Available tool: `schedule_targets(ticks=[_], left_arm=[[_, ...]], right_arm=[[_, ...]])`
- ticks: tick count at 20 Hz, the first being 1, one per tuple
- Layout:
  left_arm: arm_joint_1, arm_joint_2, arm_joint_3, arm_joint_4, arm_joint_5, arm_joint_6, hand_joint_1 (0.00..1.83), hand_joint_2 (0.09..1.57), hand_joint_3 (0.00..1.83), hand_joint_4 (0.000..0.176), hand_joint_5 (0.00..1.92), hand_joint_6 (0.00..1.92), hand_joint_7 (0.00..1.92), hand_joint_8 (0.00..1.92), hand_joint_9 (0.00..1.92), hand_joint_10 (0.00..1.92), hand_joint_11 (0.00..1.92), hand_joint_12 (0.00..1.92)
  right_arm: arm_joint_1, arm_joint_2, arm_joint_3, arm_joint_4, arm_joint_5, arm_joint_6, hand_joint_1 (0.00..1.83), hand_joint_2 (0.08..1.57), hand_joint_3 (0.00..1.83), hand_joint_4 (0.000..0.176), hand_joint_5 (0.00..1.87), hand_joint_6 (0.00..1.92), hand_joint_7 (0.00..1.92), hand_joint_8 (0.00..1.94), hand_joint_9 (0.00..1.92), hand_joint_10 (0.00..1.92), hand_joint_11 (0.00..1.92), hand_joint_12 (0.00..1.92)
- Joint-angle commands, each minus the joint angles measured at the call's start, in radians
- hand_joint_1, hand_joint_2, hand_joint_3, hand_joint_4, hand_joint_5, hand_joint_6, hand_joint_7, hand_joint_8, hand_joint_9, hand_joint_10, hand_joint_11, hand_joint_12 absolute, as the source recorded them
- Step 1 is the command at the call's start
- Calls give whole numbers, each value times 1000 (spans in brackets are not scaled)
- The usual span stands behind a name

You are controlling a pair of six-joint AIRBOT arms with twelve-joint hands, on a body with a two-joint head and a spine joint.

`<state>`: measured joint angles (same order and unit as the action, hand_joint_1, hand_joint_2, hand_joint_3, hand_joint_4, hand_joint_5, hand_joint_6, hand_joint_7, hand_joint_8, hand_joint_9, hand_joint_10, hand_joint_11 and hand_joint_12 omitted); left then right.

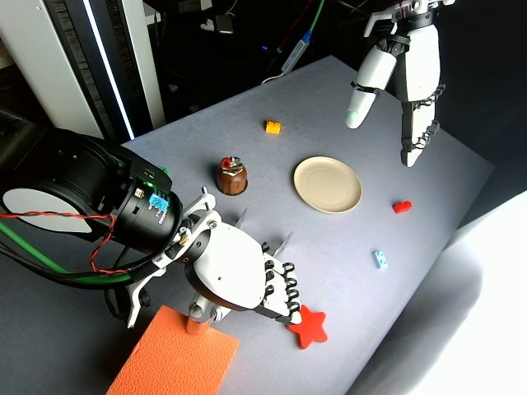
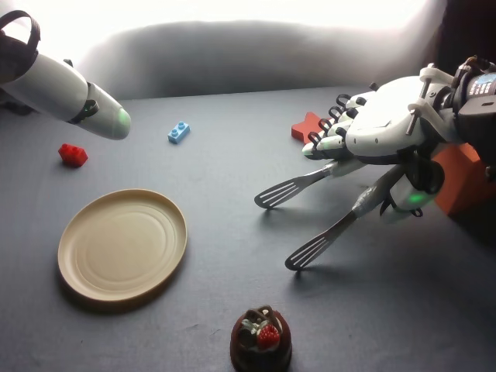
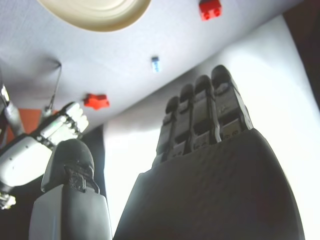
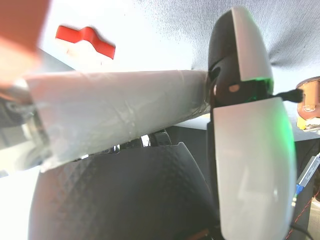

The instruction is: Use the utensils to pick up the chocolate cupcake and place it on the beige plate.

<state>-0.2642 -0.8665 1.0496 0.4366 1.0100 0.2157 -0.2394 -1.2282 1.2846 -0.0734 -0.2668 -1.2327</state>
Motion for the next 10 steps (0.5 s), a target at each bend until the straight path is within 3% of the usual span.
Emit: schedule_targets(ticks=[1,3,7,9,10], left_arm=[[-13,8,-3,37,-50,1,271,1095,0,0,74,2,96,1,84,1,0,246],[-13,8,-3,37,-50,1,292,1089,0,0,91,4,105,2,101,5,0,287],[-13,8,-3,37,-50,1,280,1102,2,0,70,0,93,1,81,1,0,252],[-13,9,-3,37,-50,1,298,1097,0,0,68,3,89,4,74,4,0,250],[-13,9,-4,37,-50,1,288,1099,1,0,70,3,93,4,77,4,0,257]], right_arm=[[9,7,6,-10,53,-5,888,1015,1,0,141,10,122,12,142,11,0,379],[15,8,6,-10,56,-5,936,1011,0,0,199,15,186,13,206,18,0,562],[19,10,6,-10,59,-5,882,1033,3,0,250,10,249,7,260,14,0,635],[20,10,6,-10,62,-5,963,987,0,0,369,19,382,13,397,34,0,979],[21,10,6,-10,64,-4,956,994,0,0,381,15,413,15,432,38,0,1039]])
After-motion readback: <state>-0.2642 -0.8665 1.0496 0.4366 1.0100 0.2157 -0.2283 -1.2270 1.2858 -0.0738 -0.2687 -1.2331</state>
